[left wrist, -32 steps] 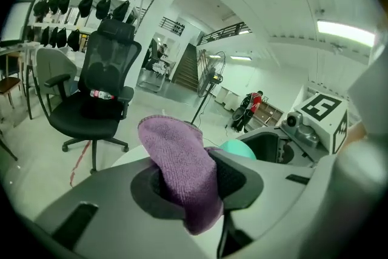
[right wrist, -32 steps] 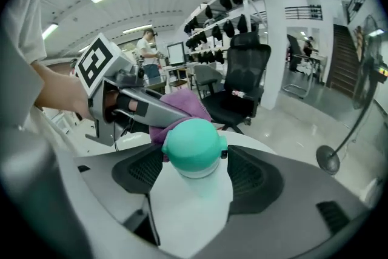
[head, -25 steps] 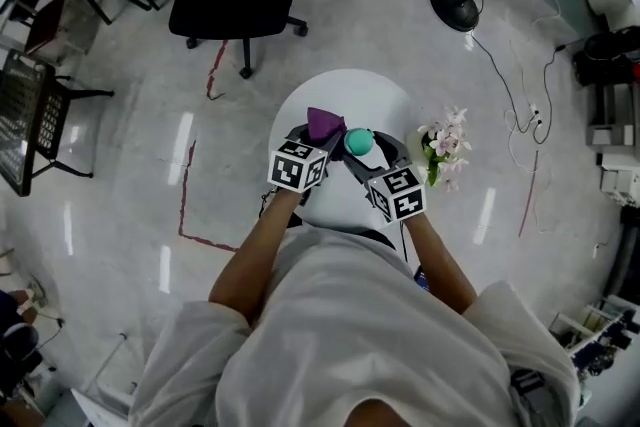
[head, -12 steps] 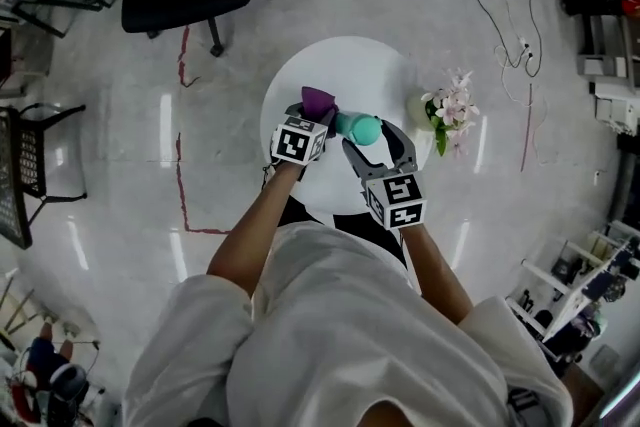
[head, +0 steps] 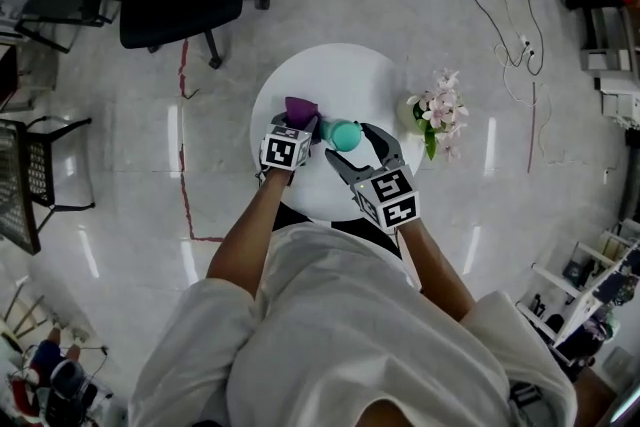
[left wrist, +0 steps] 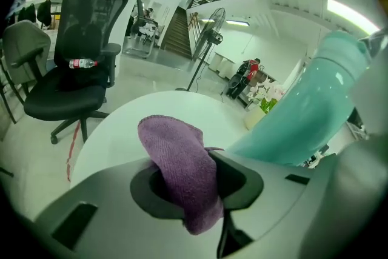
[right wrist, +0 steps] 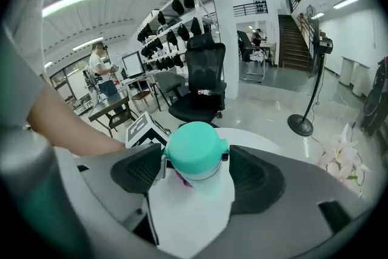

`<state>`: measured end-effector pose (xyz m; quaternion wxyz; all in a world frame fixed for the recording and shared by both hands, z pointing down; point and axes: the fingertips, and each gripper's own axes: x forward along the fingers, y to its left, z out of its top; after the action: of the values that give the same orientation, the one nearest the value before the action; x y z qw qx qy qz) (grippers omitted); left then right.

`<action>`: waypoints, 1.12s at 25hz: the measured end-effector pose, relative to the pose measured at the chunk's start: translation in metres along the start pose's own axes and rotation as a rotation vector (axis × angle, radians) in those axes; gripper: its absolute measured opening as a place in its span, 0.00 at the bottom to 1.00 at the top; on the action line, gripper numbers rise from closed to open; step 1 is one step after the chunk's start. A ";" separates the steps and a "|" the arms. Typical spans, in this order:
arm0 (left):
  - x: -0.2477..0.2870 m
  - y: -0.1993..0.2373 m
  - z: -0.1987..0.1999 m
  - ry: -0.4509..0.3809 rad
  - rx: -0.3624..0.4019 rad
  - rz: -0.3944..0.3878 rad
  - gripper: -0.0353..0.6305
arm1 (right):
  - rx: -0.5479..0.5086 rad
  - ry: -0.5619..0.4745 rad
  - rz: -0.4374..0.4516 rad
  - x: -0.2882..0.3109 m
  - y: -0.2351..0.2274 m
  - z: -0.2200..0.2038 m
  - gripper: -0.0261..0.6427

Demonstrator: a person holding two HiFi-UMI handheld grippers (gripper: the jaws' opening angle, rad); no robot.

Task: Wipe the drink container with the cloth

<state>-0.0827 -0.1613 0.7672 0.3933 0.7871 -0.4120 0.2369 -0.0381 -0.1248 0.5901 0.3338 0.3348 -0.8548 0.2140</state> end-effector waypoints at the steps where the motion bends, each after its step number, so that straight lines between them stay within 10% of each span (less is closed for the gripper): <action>1: -0.004 0.001 0.001 -0.005 0.003 0.012 0.24 | -0.018 -0.003 0.019 -0.003 0.000 0.002 0.58; 10: -0.092 -0.018 0.057 -0.162 0.107 0.186 0.24 | -0.014 -0.147 0.067 -0.083 -0.062 0.025 0.59; 22: -0.261 -0.100 0.233 -0.557 0.418 0.262 0.24 | -0.242 -0.459 -0.250 -0.170 -0.121 0.163 0.06; 28: -0.335 -0.162 0.292 -0.726 0.510 0.289 0.24 | -0.376 -0.589 -0.239 -0.228 -0.091 0.217 0.06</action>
<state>-0.1173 -0.1874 0.2961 -0.0195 0.8252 -0.5569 0.0923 0.0608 -0.2167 0.2915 0.1515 0.4125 -0.8935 -0.0929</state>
